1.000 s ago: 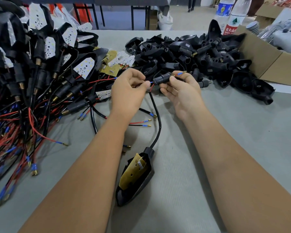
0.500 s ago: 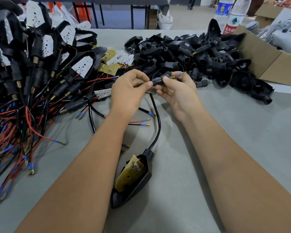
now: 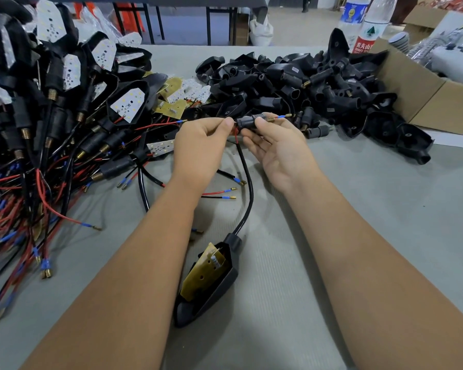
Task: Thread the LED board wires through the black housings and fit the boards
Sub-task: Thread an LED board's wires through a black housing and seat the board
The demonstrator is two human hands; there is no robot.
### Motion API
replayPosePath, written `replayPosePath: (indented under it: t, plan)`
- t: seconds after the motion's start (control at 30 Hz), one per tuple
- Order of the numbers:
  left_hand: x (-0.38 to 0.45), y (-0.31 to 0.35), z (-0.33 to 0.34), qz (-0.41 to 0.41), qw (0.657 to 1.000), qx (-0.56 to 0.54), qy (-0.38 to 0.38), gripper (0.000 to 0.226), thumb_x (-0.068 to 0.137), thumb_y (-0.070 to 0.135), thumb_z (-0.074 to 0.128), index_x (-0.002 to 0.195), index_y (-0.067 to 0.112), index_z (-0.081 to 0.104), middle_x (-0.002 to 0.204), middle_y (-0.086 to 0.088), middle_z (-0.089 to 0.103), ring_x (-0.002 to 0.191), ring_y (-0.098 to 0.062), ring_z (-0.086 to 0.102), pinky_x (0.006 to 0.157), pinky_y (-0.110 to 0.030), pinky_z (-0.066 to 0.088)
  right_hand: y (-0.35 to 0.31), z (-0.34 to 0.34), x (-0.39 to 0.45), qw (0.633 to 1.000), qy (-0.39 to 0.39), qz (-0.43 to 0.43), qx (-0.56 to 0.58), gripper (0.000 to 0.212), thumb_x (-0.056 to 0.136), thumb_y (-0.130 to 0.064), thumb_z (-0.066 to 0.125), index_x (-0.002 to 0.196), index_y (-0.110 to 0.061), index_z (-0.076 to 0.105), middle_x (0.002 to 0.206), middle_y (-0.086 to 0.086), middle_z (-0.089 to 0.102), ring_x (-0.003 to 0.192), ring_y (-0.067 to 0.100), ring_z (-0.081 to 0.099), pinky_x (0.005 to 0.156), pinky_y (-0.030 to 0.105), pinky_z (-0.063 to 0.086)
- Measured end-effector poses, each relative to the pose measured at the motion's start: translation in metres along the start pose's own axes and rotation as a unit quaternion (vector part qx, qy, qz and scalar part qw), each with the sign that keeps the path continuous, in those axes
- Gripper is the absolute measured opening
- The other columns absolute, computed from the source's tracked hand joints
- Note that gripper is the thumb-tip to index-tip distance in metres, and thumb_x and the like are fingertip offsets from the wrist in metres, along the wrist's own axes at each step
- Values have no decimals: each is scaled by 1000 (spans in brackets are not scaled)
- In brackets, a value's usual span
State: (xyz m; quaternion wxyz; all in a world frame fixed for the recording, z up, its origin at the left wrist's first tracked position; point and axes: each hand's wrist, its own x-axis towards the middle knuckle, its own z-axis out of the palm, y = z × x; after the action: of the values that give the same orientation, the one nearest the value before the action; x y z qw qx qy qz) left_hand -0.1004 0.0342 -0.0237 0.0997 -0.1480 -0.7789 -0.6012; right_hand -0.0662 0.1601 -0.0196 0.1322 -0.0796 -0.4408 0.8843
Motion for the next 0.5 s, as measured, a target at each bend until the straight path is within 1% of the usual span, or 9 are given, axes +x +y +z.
replayPosePath:
  t: [0.03, 0.1, 0.2, 0.27, 0.33, 0.43, 0.5]
  plan:
    - [0, 0, 0, 2, 1000, 2, -3, 20, 97, 26, 58, 97, 22, 78, 89, -5, 76, 93, -23, 69, 89, -39, 53, 0, 0, 0, 1000, 1, 0, -2, 14, 94, 3, 53, 89, -9, 54, 70, 6, 70, 64, 17, 69, 70, 26, 59]
    - [1, 0, 0, 3, 1000, 8, -11, 21, 97, 25, 57, 96, 20, 77, 89, -3, 76, 92, -21, 69, 88, -37, 53, 0, 1, 0, 1000, 8, 0, -4, 13, 94, 3, 53, 91, -9, 54, 71, 6, 69, 65, 18, 68, 70, 26, 59]
    - [4, -1, -2, -24, 999, -29, -10, 15, 96, 22, 59, 91, 19, 73, 87, 1, 74, 88, -16, 70, 83, -34, 55, 0, 1, -1, 1000, 16, -2, -7, 11, 95, 1, 54, 97, -9, 58, 81, 7, 65, 68, 19, 68, 69, 24, 59]
    - [5, -2, -6, -40, 997, -60, 4, 9, 93, 20, 64, 85, 20, 69, 87, -1, 74, 84, -14, 69, 80, -32, 55, -1, 1, -1, 1000, 16, -2, -5, 11, 95, 0, 54, 97, -9, 61, 86, 9, 64, 68, 18, 69, 69, 23, 59]
    - [6, -4, -8, -42, 996, -77, 12, 11, 90, 18, 68, 80, 21, 67, 85, -3, 73, 80, -13, 67, 80, -33, 55, -1, 1, -1, 1000, 9, 0, -2, 11, 95, 0, 54, 95, -8, 62, 85, 10, 66, 68, 17, 70, 69, 24, 59]
    - [5, -4, -7, -26, 997, -77, -1, 14, 89, 16, 70, 76, 23, 69, 77, 0, 72, 73, -9, 65, 75, -30, 56, 0, 1, -1, 1000, -10, 3, -5, 9, 95, 1, 54, 95, -6, 61, 82, 11, 69, 68, 18, 70, 71, 25, 59]
    - [4, -4, -4, -24, 996, -83, -13, 15, 89, 16, 70, 76, 23, 70, 76, -2, 72, 74, -14, 66, 76, -34, 56, 1, 0, -1, 1000, -17, 4, -9, 7, 95, 1, 55, 96, -4, 60, 83, 12, 68, 68, 18, 70, 70, 25, 59]
